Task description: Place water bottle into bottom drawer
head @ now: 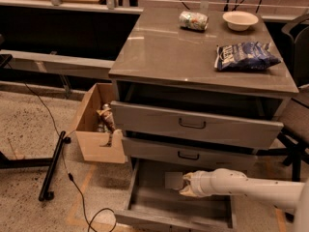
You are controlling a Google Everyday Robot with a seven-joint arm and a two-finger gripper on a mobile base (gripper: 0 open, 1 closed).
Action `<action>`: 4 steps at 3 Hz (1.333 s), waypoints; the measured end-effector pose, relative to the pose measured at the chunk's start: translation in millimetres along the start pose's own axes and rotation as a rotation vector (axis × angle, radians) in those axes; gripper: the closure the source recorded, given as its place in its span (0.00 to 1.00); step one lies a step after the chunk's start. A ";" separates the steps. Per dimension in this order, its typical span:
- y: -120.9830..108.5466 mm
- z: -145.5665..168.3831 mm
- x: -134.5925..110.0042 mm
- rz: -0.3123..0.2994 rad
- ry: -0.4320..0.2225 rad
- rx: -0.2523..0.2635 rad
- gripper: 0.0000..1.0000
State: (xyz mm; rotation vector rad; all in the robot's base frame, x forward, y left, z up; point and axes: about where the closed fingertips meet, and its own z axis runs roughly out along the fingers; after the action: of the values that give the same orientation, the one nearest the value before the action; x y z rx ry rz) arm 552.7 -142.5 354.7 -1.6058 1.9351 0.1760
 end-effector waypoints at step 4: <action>-3.7 102.5 62.4 0.025 0.103 -0.068 1.00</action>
Offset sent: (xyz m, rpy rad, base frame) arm 0.0486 -0.0278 -0.0923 -0.1681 0.0179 -0.0599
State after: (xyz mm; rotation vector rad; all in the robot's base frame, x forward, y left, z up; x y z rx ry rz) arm 588.7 -148.4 240.4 -1.6650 2.0477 0.1738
